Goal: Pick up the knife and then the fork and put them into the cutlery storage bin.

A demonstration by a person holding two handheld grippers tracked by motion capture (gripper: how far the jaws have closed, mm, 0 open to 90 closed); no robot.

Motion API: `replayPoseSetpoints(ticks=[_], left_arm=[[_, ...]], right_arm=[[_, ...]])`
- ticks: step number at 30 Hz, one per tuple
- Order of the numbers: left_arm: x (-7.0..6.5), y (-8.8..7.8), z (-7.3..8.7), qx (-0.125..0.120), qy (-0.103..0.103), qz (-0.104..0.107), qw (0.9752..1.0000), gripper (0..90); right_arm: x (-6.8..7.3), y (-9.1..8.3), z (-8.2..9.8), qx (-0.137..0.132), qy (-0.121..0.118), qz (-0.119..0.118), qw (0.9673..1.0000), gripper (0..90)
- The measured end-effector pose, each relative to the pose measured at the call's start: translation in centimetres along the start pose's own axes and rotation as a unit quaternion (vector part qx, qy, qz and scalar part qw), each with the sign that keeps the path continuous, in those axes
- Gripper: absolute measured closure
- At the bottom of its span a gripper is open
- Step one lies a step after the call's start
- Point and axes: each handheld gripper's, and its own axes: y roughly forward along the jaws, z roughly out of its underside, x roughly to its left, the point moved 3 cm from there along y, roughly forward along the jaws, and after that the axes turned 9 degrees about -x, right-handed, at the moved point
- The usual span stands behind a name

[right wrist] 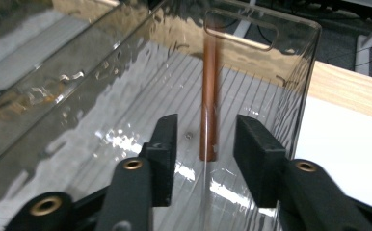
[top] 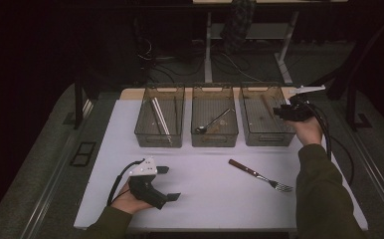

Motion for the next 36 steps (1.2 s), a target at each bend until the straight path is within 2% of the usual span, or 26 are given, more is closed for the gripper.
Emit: replayPoseSetpoints(ticks=[4,6,11,13,20,23,25,27,32,34,36], left_arm=[[-0.1,0.0,0.0,0.001,0.002,0.0,1.0,0.0],[0.0,0.0,0.0,0.0,0.002,0.0,1.0,0.0],[0.0,0.0,0.0,0.002,0.001,0.0,1.0,0.0],[0.0,0.0,0.0,0.003,0.001,-0.001,1.0,0.0],[0.0,0.0,0.0,0.004,0.002,-0.004,1.0,0.0],[0.1,0.0,0.0,0.002,0.001,-0.007,1.0,0.0],[0.1,0.0,0.0,0.004,-0.001,-0.009,0.9999,0.0],[0.1,0.0,0.0,0.003,0.0,-0.011,0.9999,0.0],[0.1,0.1,0.1,0.005,0.002,-0.009,0.9999,0.0],[0.1,0.1,0.1,0.006,0.001,-0.008,0.9999,0.0],[0.1,0.1,0.1,0.006,0.002,-0.007,1.0,0.0]], right_arm=[[-0.1,-0.5,-0.1,-0.005,0.016,-0.007,0.9998,50.0],[0.1,-0.8,-0.2,-0.01,0.023,-0.019,0.9995,47.4],[0.9,-2.3,0.0,-0.018,0.02,-0.041,0.9988,44.4],[1.4,-2.9,0.4,-0.021,0.024,-0.058,0.9978,42.9],[2.9,-5.2,1.4,-0.017,0.003,-0.091,0.9957,39.0],[3.7,-6.4,1.6,-0.018,-0.002,-0.112,0.9936,36.1],[4.3,-7.2,1.8,-0.022,-0.013,-0.117,0.9928,35.0],[5.0,-7.8,2.1,-0.029,-0.011,-0.135,0.9904,33.5],[6.4,-8.6,3.7,-0.037,-0.018,-0.149,0.9879,29.7],[6.8,-8.7,4.6,-0.035,-0.02,-0.155,0.987,28.8],[7.2,-8.6,5.4,-0.026,-0.018,-0.172,0.9846,29.1]])
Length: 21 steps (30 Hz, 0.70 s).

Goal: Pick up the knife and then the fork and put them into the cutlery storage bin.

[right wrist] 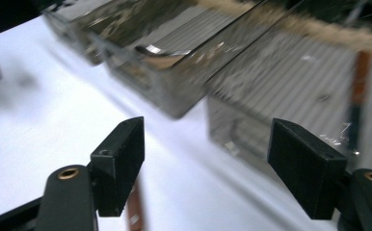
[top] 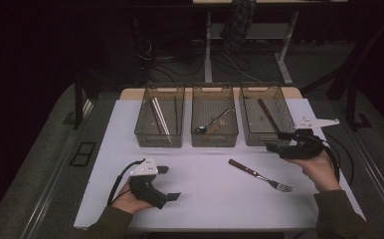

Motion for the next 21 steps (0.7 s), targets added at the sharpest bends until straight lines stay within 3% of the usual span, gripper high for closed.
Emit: replayPoseSetpoints(ticks=[10,21], left_arm=[[-0.2,0.1,-0.1,0.001,0.004,0.003,1.0,0.0],[-0.2,0.2,-0.1,0.003,0.005,0.005,1.0,0.0]], right_arm=[[2.0,0.2,2.6,0.041,-0.025,-0.034,0.9983,42.0],[3.1,2.7,4.5,0.119,-0.052,-0.076,0.9886,58.2]])
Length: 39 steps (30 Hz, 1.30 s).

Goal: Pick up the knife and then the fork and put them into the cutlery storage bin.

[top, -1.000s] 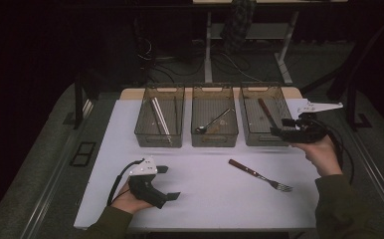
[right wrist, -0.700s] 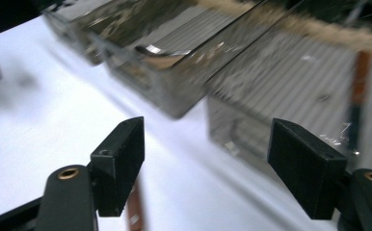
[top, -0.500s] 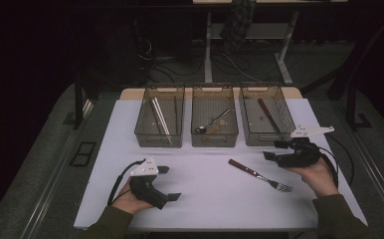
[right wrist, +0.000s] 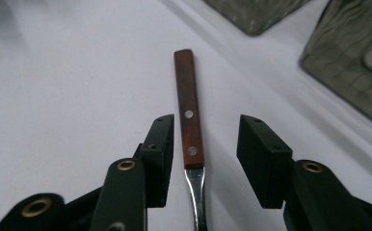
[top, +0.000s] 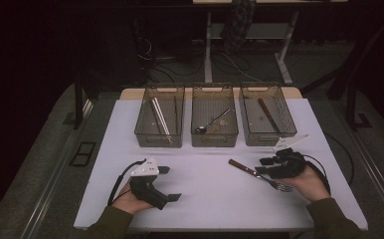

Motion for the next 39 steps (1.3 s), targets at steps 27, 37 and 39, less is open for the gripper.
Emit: replayPoseSetpoints(ticks=[27,37,39], left_arm=[[0.0,0.2,0.1,0.005,-0.001,0.001,1.0,0.0],[-0.1,0.2,0.1,0.006,0.002,0.005,1.0,0.0],[-0.1,0.2,0.1,0.006,0.001,0.006,1.0,0.0]], right_arm=[[0.5,3.0,-0.1,0.117,-0.058,-0.016,0.9914,75.8],[0.9,4.6,-2.3,0.242,-0.089,-0.015,0.966,75.1],[1.1,5.0,-2.8,0.27,-0.092,-0.013,0.9584,75.0]])
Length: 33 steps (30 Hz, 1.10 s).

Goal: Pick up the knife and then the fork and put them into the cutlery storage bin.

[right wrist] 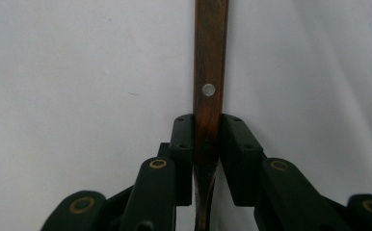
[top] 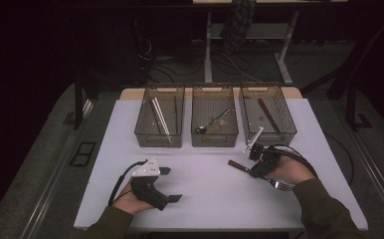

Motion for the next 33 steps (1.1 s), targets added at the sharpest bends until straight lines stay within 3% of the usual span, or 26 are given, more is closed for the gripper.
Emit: replayPoseSetpoints(ticks=[6,10,16,19,23,27,33], left_arm=[[0.0,0.0,0.0,0.001,0.0,0.001,1.0,0.0],[-0.1,0.0,0.0,0.0,0.002,0.001,1.0,0.0],[0.0,0.0,0.0,0.0,0.002,0.001,1.0,0.0],[0.0,0.0,0.0,0.0,0.002,0.001,1.0,0.0],[0.0,0.0,0.0,0.0,0.001,0.0,1.0,0.0],[0.0,0.0,0.0,0.0,0.002,0.0,1.0,0.0],[0.0,0.0,0.0,0.0,0.003,0.0,1.0,0.0]], right_arm=[[0.0,0.4,-1.3,0.061,-0.003,0.003,0.9981,76.4],[-0.2,0.4,-1.4,0.064,0.008,-0.005,0.9979,77.0],[-0.8,-1.0,-0.5,0.0,0.038,-0.012,0.9992,77.0],[-1.0,-2.0,0.0,-0.045,0.052,-0.016,0.9975,77.1],[-1.3,-2.8,0.8,-0.085,0.059,-0.009,0.9946,77.1],[-1.5,-3.5,1.7,-0.125,0.075,0.002,0.9893,77.1],[-2.2,-4.6,3.2,-0.197,0.109,0.018,0.9741,77.1]])
